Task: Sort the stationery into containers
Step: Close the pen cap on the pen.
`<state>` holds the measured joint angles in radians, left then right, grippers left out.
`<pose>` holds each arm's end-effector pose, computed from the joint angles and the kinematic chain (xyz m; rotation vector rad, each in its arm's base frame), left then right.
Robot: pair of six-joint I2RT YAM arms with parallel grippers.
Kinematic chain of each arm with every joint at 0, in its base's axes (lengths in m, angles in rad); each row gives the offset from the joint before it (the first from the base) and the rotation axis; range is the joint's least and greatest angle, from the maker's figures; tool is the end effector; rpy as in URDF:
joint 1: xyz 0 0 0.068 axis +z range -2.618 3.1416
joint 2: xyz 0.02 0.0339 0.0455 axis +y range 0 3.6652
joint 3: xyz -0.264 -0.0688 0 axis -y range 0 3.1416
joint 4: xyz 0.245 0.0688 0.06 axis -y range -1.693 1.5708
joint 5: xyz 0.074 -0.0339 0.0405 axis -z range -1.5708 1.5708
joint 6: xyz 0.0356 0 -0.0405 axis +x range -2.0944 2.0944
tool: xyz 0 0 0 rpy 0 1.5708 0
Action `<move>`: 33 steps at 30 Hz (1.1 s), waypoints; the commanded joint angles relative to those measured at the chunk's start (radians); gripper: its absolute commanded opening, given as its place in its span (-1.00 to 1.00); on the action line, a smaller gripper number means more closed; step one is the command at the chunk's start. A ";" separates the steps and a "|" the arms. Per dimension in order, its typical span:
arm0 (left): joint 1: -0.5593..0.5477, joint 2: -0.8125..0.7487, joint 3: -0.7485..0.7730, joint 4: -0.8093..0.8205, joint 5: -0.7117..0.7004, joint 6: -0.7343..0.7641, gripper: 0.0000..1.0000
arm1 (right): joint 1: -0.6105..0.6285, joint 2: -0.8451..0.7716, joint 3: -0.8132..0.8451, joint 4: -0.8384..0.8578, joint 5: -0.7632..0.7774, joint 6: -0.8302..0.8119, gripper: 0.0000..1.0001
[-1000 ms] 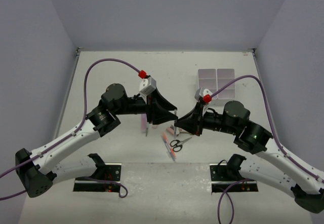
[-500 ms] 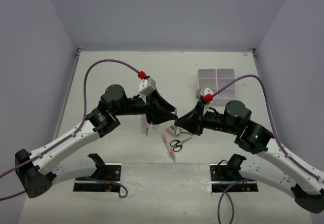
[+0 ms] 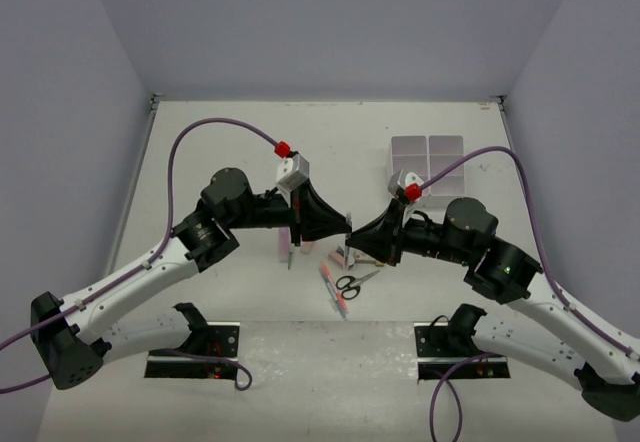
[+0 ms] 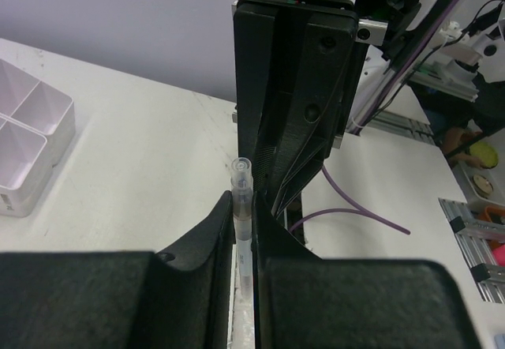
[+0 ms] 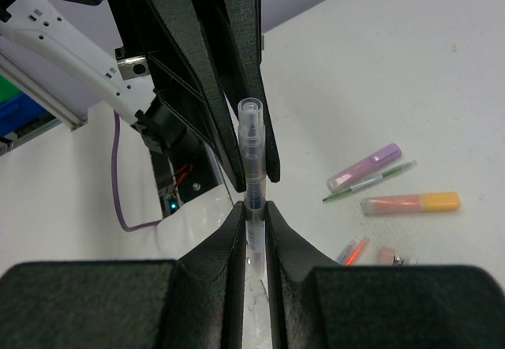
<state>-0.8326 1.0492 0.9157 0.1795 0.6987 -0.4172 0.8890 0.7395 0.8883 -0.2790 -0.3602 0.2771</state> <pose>0.1449 -0.1932 0.3739 0.9457 1.4685 -1.4818 0.0941 0.1358 0.3731 -0.8228 1.6425 1.1522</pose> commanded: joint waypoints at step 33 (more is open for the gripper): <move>-0.009 -0.044 0.023 0.091 -0.104 -0.040 -1.00 | -0.002 0.030 -0.091 0.170 0.000 0.049 0.04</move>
<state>-0.8391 1.0389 0.9157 0.2025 0.6070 -0.4337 0.8890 0.7534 0.8260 -0.1778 -0.3356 0.3079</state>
